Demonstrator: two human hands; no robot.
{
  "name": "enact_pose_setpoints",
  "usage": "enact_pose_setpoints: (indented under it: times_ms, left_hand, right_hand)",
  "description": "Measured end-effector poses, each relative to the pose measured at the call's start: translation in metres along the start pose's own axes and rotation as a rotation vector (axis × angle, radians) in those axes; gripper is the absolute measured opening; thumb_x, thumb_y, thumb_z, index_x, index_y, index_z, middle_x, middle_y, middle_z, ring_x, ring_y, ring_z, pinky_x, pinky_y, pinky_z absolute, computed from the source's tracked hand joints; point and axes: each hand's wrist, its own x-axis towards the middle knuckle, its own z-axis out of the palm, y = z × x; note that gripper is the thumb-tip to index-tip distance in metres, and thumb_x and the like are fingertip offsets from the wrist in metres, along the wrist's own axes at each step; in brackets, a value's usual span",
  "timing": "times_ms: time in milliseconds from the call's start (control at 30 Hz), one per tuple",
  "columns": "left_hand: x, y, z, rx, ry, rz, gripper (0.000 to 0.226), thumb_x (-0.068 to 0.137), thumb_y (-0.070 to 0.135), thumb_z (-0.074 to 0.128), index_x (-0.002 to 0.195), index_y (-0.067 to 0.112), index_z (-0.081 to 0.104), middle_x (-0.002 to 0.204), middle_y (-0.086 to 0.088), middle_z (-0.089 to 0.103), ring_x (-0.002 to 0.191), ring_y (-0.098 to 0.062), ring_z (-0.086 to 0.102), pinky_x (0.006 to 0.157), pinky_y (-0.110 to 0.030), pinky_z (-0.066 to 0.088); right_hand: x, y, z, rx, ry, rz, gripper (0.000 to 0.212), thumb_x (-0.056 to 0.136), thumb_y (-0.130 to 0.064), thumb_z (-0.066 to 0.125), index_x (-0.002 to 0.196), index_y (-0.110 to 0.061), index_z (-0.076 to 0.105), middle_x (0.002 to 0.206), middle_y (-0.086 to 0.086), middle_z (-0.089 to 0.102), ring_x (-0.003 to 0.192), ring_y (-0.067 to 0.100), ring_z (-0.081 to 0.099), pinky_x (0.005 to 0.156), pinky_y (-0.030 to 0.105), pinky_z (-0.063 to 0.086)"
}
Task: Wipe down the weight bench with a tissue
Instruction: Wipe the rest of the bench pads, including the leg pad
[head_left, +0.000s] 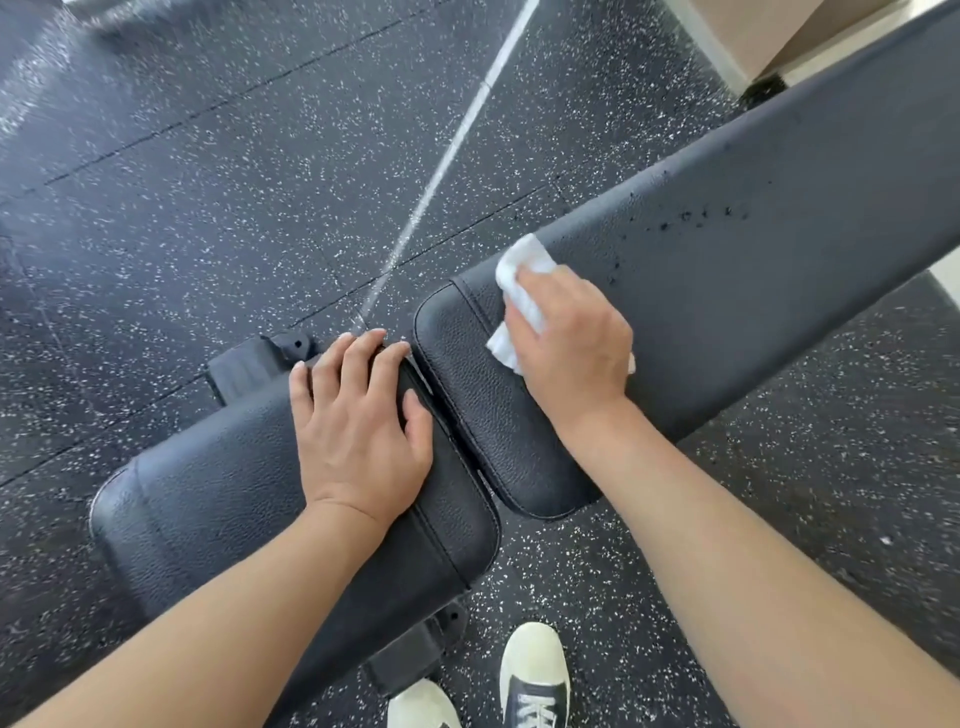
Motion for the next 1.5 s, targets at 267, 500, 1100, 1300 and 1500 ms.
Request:
enact_pose_setpoints:
  times_ms: [267, 500, 1100, 1300, 1500]
  left_hand:
    - [0.0, -0.001, -0.001, -0.006, -0.014, -0.009, 0.047, 0.094, 0.037, 0.047, 0.138, 0.022, 0.057, 0.149, 0.0, 0.051, 0.146, -0.029, 0.036, 0.121, -0.057, 0.02]
    - [0.0, 0.002, -0.006, -0.019, -0.023, -0.01, 0.047, 0.094, 0.037, 0.046, 0.136, 0.02, 0.058, 0.148, -0.001, 0.052, 0.145, -0.03, 0.036, 0.12, -0.059, 0.021]
    - [0.007, 0.012, -0.018, 0.132, -0.184, 0.085, 0.062, 0.093, 0.031, 0.038, 0.151, 0.011, 0.042, 0.149, -0.011, 0.05, 0.139, -0.041, 0.041, 0.111, -0.068, 0.029]
    - [0.046, 0.04, -0.022, -0.097, -0.215, -0.002, 0.051, 0.101, 0.031, 0.038, 0.15, 0.014, 0.044, 0.143, -0.014, 0.058, 0.128, -0.037, 0.054, 0.109, -0.054, 0.039]
    - [0.071, 0.091, 0.008, -0.126, -0.139, -0.245, 0.053, 0.103, 0.034, 0.033, 0.145, 0.006, 0.048, 0.134, -0.023, 0.057, 0.116, -0.045, 0.056, 0.1, -0.054, 0.043]
  right_hand:
    - [-0.045, -0.011, -0.015, -0.013, -0.167, -0.453, 0.028, 0.087, -0.022, 0.066, 0.113, -0.018, 0.073, 0.081, 0.002, 0.058, 0.068, 0.026, 0.053, 0.056, 0.04, 0.047]
    - [-0.046, 0.112, -0.074, -0.162, -0.195, -0.084, 0.033, 0.097, -0.025, 0.039, 0.109, -0.027, 0.069, 0.082, 0.0, 0.048, 0.075, 0.03, 0.055, 0.064, 0.045, 0.051]
    - [0.029, 0.039, -0.021, -0.055, -0.061, -0.331, 0.007, 0.085, -0.024, 0.076, 0.087, -0.018, 0.072, 0.072, 0.002, 0.059, 0.06, 0.026, 0.058, 0.045, 0.034, 0.044]
    - [0.01, 0.156, -0.055, -0.087, 0.009, -0.249, 0.011, 0.09, -0.029, 0.07, 0.098, -0.021, 0.074, 0.076, -0.001, 0.058, 0.066, 0.025, 0.058, 0.048, 0.031, 0.04]
    - [0.008, 0.228, -0.081, -0.07, 0.033, -0.007, 0.019, 0.092, -0.033, 0.059, 0.097, -0.02, 0.072, 0.078, -0.001, 0.055, 0.067, 0.027, 0.055, 0.053, 0.03, 0.04]
